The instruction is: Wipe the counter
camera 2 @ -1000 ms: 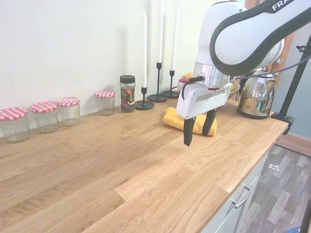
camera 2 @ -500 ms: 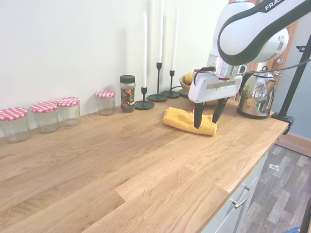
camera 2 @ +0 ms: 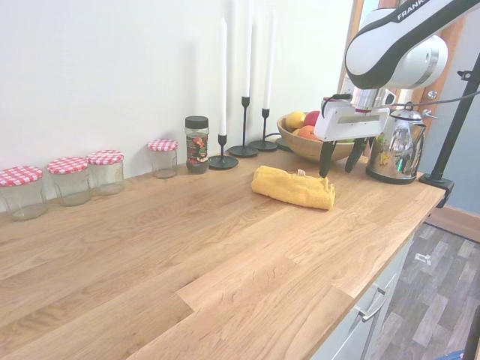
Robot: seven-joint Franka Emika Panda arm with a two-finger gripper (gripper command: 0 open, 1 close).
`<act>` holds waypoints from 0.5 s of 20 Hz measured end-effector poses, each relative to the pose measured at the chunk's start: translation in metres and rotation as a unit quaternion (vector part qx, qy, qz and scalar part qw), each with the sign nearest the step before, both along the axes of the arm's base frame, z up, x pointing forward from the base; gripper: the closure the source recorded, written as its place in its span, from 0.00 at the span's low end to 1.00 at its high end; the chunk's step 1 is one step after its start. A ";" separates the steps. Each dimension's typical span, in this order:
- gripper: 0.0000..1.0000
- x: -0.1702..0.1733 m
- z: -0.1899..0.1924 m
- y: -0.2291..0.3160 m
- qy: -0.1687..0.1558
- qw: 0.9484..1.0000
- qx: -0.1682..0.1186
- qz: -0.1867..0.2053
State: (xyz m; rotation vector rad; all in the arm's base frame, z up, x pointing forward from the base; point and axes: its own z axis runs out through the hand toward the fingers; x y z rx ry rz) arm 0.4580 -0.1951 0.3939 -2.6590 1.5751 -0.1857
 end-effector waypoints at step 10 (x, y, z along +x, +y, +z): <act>0.00 0.013 -0.029 -0.015 0.020 1.000 0.005 -0.009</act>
